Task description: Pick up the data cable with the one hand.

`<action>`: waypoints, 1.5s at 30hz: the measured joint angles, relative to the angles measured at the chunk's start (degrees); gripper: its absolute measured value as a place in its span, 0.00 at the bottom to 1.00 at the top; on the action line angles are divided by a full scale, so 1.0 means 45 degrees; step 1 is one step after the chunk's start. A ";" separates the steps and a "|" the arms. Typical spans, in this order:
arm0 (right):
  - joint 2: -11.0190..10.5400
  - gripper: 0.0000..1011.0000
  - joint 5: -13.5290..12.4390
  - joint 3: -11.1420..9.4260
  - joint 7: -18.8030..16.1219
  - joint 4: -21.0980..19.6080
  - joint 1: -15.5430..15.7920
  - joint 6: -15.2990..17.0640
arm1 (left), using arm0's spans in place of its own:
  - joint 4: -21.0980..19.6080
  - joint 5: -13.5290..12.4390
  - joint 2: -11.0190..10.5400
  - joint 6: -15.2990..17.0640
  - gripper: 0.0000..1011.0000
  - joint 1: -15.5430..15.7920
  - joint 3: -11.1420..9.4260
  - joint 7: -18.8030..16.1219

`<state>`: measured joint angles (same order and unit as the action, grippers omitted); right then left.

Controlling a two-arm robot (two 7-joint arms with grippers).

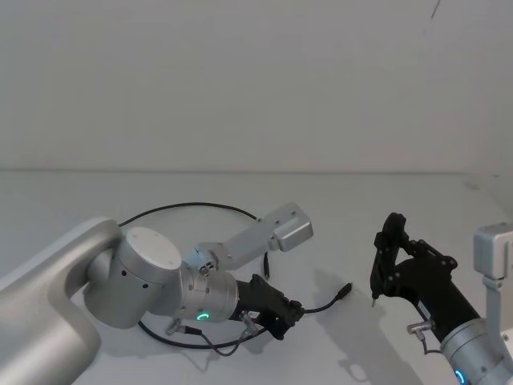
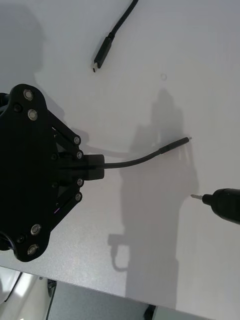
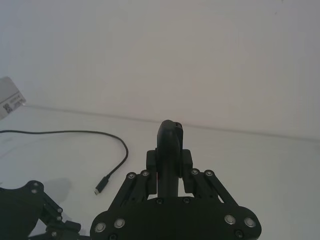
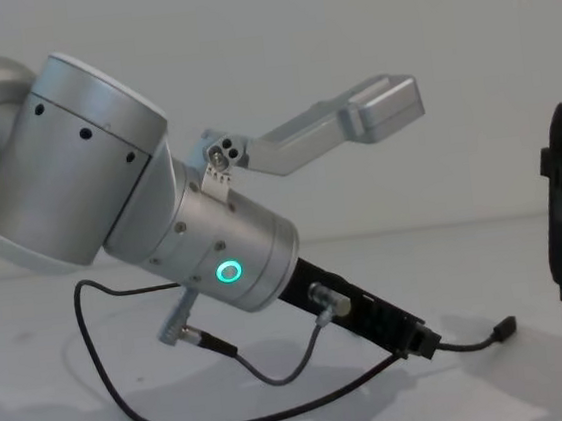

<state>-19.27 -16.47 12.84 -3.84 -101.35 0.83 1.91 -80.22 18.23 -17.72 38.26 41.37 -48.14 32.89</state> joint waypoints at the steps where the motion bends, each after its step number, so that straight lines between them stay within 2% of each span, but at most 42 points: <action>1: 0.0012 0.28 -0.0006 -0.0024 -0.0010 -0.0038 -0.0006 -0.0019 | -0.0016 -0.0007 -0.0010 -0.0076 0.04 -0.0005 0.0004 0.0034; 11: 0.0106 0.28 -0.0266 -0.0246 -0.0234 -0.0555 -0.0134 -0.0118 | -0.0301 -0.0072 -0.0230 -0.0956 0.04 -0.0057 0.0140 0.0332; 18: 0.0190 0.28 -0.0536 -0.0441 -0.0429 -0.1006 -0.0304 -0.0161 | -0.0876 -0.0012 -0.0711 -0.1725 0.04 -0.0118 0.0486 0.0610; 26: 0.0256 0.28 -0.0714 -0.0678 -0.0621 -0.1274 -0.0502 -0.0196 | -0.1480 0.0154 -0.1276 -0.2104 0.04 -0.0170 0.0842 0.0777; 33: 0.0325 0.28 -0.0879 -0.0860 -0.0799 -0.1228 -0.0751 -0.0253 | -0.1809 0.0247 -0.1589 -0.2270 0.04 -0.0194 0.1023 0.0850; 45: 0.0558 0.28 -0.1295 -0.1029 -0.1331 -0.0490 -0.1413 -0.0359 | -0.2082 0.0330 -0.1847 -0.2411 0.04 -0.0211 0.1182 0.0914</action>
<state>-16.76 -22.29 8.21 -9.83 -103.55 -5.53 0.29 -89.59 19.72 -26.03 27.41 40.42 -42.82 37.00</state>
